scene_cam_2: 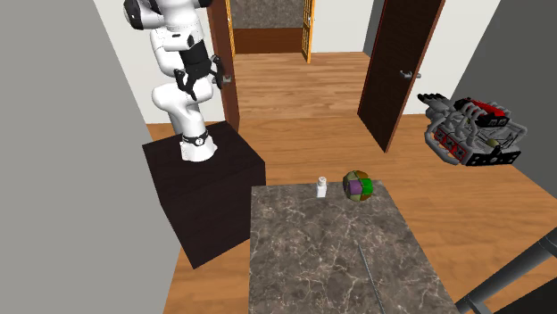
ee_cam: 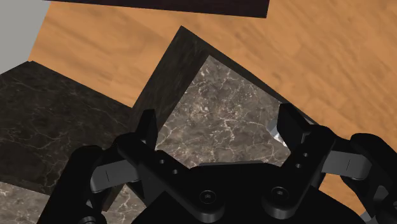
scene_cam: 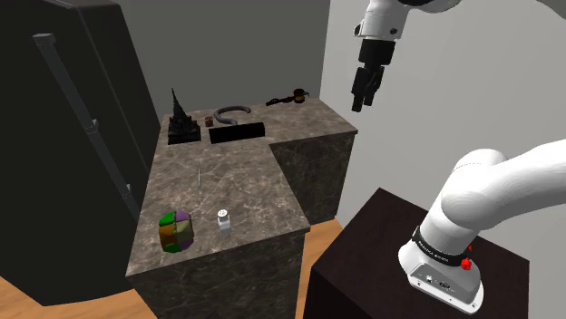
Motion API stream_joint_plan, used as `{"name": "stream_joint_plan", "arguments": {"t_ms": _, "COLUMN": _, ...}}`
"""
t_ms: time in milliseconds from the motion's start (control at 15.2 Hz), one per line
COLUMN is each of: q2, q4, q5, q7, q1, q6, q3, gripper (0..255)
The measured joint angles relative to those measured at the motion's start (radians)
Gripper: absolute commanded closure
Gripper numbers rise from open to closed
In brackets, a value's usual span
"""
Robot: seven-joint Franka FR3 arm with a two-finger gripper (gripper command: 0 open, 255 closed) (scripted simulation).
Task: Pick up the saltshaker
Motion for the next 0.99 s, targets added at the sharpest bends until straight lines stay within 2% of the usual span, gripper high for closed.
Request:
{"name": "stream_joint_plan", "arguments": {"t_ms": 132, "q2": 0.007, "q4": -0.006, "q5": 0.004, "q7": 0.005, "q1": 0.003, "q6": 0.014, "q3": 0.007, "gripper": 0}}
{"name": "stream_joint_plan", "arguments": {"t_ms": 462, "q2": 0.083, "q4": -0.046, "q5": 0.038, "q7": 0.046, "q1": 0.031, "q6": 0.141, "q3": 0.077, "gripper": 0}}
{"name": "stream_joint_plan", "arguments": {"t_ms": 990, "q2": 0.298, "q4": -0.046, "q5": 0.07, "q7": 0.121, "q1": 0.072, "q6": 0.376, "q3": 0.198, "gripper": 0}}
